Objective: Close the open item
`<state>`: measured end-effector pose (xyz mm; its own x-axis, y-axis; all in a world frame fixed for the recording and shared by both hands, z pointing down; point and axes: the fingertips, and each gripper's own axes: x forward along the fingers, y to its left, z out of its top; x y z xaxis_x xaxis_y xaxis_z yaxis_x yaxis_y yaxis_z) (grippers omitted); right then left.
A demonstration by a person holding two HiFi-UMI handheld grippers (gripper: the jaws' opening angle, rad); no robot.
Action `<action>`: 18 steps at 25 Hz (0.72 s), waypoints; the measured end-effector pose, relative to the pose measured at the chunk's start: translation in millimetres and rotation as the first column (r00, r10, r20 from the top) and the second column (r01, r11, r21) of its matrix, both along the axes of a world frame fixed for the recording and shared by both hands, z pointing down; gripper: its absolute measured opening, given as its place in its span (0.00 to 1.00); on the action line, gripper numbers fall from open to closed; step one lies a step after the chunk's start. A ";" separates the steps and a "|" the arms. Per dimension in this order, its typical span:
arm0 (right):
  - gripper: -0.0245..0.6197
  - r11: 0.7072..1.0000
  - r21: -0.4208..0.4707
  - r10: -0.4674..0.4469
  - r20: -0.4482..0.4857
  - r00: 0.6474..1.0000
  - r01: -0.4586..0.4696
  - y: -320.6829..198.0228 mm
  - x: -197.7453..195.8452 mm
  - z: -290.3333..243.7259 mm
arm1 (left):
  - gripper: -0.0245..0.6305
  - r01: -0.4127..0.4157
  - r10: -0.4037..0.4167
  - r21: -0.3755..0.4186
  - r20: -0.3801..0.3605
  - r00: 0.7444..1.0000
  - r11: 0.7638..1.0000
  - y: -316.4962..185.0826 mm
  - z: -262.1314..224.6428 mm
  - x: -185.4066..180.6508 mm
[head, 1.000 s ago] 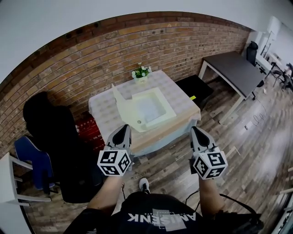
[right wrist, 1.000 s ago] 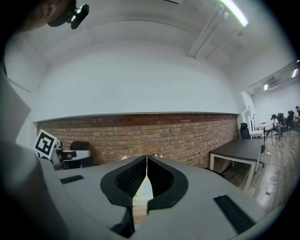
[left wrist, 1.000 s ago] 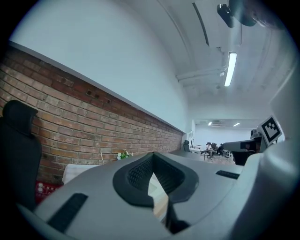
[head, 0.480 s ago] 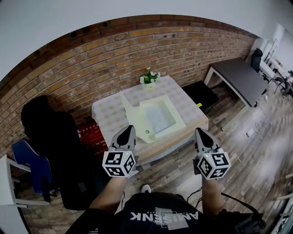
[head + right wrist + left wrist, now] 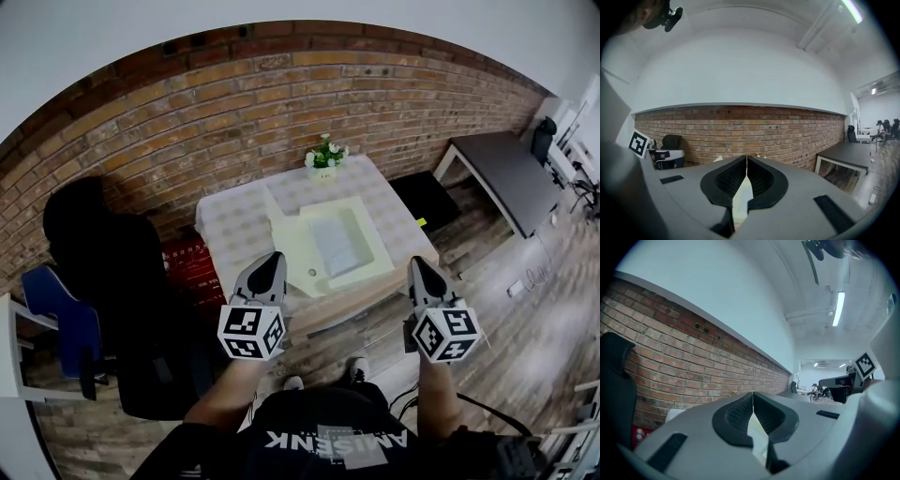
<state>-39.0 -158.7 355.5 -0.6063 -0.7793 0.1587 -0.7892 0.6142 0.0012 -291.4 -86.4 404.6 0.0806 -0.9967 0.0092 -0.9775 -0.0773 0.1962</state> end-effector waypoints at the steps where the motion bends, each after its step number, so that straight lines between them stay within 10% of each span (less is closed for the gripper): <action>1: 0.10 1.000 -0.001 -0.008 0.002 1.000 0.008 -6.6 -1.6 1.2 | 0.06 0.004 -0.004 -0.004 0.007 1.000 1.000 -2.2 1.3 0.4; 18: 0.10 0.958 -0.035 -0.285 0.024 0.958 0.286 -133.9 -28.6 10.4 | 0.06 0.314 -0.313 -0.090 0.029 0.949 0.945 -36.3 20.5 -4.5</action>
<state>-67.7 -292.6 365.8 -0.8060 -0.5666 0.1714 -0.5803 0.8134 -0.0398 -295.9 -122.6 425.2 -0.2365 -0.9664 0.1011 -0.9521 0.2512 0.1741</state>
